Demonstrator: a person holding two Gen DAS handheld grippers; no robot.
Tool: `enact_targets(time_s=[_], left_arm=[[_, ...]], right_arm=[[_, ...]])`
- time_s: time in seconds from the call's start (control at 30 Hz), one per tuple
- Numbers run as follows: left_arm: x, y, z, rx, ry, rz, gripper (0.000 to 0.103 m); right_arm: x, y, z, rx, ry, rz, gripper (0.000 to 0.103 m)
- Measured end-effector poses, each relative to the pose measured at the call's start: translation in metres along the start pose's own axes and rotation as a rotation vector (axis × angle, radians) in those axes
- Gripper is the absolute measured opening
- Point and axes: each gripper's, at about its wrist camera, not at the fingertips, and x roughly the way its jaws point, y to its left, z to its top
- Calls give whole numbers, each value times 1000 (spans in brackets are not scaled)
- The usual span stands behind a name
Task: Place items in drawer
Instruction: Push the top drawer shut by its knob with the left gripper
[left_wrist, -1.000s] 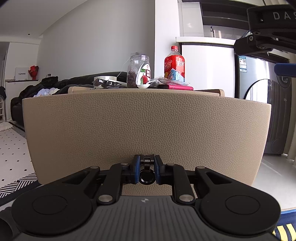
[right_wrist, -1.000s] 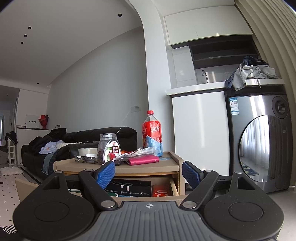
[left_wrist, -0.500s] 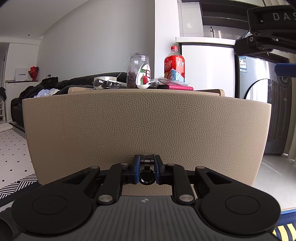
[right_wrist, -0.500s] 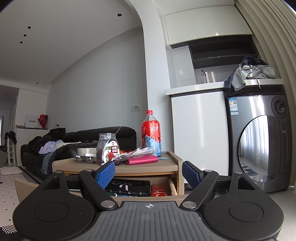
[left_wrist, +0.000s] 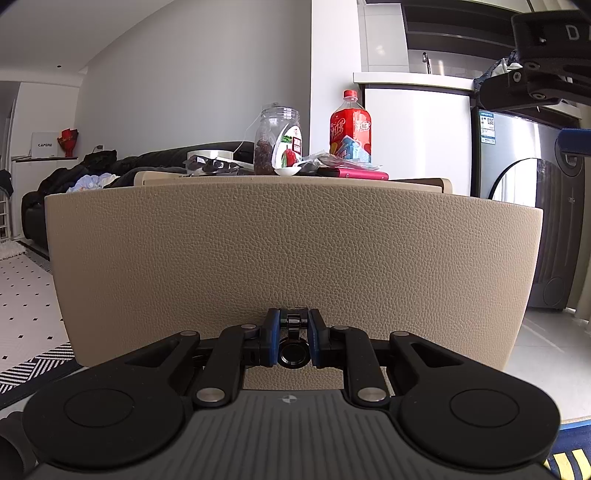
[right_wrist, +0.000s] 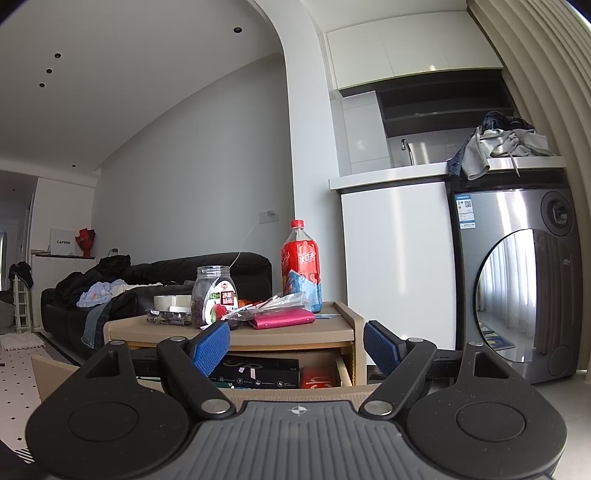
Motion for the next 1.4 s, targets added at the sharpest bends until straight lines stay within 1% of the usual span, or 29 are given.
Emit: enact_targets(time_s=[0.37,0.4,0.63,1.4], left_arm=[[5,0,2,0,5,-1,18],[6,0,3,0,5,-1,19],[12,0,5,6,13,-4,18],[38,1,14,5,24,-4,19]], right_arm=[[4,0,0,1,-1,-2,83],[-6,-5,0,1,-1,-2,83],[-6,-5,0,0,0,-2,83],[-3,-8,0,7,0,-17,83]])
